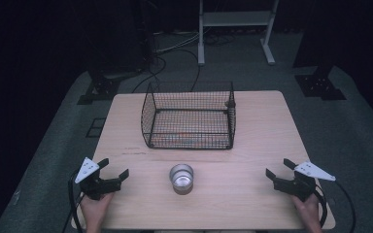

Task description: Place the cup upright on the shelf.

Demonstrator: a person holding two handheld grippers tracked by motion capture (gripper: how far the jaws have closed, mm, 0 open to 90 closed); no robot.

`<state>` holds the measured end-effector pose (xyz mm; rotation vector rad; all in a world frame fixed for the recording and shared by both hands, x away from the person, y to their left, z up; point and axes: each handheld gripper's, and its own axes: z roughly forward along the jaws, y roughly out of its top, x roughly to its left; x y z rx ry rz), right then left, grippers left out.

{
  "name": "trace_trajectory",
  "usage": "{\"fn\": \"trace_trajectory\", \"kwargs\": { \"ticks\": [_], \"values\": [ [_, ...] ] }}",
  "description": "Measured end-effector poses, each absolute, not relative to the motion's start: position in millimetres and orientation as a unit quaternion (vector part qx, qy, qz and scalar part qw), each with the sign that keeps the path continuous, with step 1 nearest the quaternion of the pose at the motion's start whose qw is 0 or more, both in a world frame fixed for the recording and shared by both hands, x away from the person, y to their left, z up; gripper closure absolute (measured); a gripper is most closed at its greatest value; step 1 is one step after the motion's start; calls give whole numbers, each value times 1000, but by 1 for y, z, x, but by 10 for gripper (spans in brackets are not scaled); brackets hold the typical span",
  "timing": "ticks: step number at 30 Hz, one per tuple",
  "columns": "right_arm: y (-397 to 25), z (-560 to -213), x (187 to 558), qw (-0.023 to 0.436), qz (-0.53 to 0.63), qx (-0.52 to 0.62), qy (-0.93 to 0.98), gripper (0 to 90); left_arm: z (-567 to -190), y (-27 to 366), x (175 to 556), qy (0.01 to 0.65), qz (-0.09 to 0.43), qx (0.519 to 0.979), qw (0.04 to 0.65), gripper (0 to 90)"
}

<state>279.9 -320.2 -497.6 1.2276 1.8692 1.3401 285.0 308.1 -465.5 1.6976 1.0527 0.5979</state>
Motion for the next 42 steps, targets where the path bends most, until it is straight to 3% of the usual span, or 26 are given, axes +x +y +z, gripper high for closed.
{"fn": "trace_trajectory", "kwargs": {
  "ticks": [20, 42],
  "values": [
    [-320, -498, 280, 265, 495, 455, 691, 137, -456, 291, 285, 407, 241, 703, 531, 18],
    [-319, -498, 280, 266, 490, 456, 693, 138, -441, 256, 293, 355, 226, 742, 522, 21]
  ]
}}
